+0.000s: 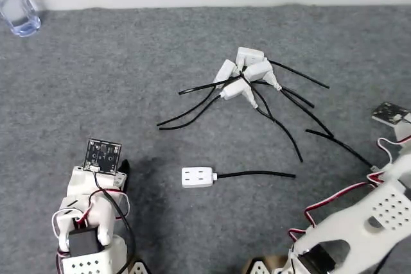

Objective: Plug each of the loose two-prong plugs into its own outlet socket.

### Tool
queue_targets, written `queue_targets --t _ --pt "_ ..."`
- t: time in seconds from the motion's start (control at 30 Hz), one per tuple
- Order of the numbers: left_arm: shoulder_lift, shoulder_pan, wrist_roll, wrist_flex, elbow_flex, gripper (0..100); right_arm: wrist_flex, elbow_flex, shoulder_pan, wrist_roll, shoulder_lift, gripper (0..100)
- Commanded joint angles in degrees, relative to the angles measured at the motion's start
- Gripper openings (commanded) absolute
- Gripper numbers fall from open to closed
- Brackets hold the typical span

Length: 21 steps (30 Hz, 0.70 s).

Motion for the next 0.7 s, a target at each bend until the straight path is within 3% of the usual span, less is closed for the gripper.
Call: queue_targets --t 0.0,0.27,0.57,0.67 --pt "-0.62 0.18 0.53 -1.14 -0.22 21 -2.33 -2.37 0.40 0.62 2.07 1.3" --pt "-0.62 0.18 0.53 -1.23 -0.22 21 -3.21 -2.37 0.31 0.53 4.97 0.9" --pt "-0.62 0.26 0.53 -1.32 -0.22 21 3.47 -2.46 -1.10 0.53 1.45 1.0" --pt "-0.62 0.26 0.53 -1.32 -0.22 21 4.00 -2.37 -1.80 0.53 0.92 5.8"
